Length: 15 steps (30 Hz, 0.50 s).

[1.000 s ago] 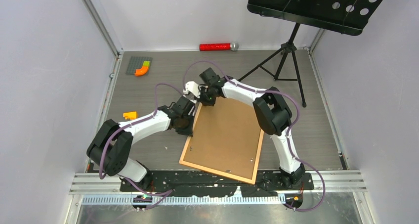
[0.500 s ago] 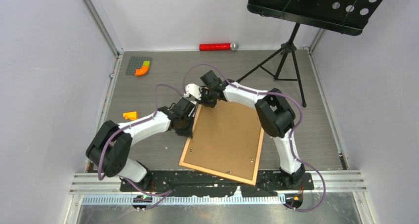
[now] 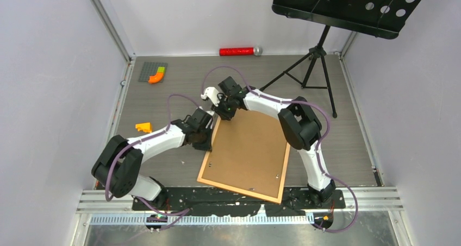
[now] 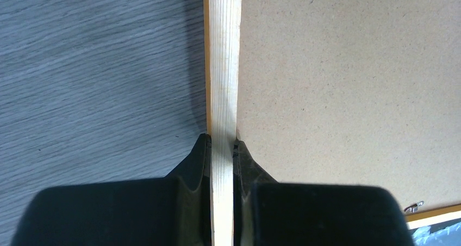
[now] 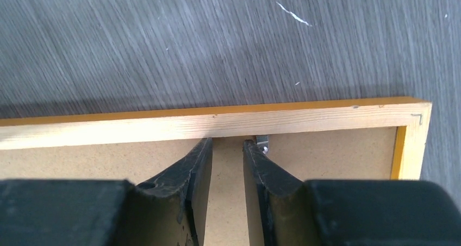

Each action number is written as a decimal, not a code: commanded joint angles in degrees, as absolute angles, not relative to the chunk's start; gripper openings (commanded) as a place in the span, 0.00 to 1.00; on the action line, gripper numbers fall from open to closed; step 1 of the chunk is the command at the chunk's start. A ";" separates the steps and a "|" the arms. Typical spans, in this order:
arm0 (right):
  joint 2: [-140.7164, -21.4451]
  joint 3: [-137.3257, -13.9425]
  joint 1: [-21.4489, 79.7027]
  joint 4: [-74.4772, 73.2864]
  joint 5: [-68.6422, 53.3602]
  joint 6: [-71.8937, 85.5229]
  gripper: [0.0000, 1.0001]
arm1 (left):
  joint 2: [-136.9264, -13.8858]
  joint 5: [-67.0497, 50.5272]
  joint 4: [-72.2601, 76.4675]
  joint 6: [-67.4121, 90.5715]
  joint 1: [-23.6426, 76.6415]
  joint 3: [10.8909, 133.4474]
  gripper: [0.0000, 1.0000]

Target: Take the photo out of the frame

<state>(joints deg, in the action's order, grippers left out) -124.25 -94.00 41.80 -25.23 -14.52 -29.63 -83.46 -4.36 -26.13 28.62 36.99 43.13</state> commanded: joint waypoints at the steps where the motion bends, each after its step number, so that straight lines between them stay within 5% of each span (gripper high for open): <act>1: -128.33 -97.58 42.16 -23.37 -7.25 -19.03 0.32 | -86.46 -9.62 -33.90 30.12 37.84 36.92 0.00; 15: -126.31 -94.37 41.84 -11.04 9.86 -4.87 0.38 | -85.80 -11.78 -34.43 30.60 37.90 35.16 0.00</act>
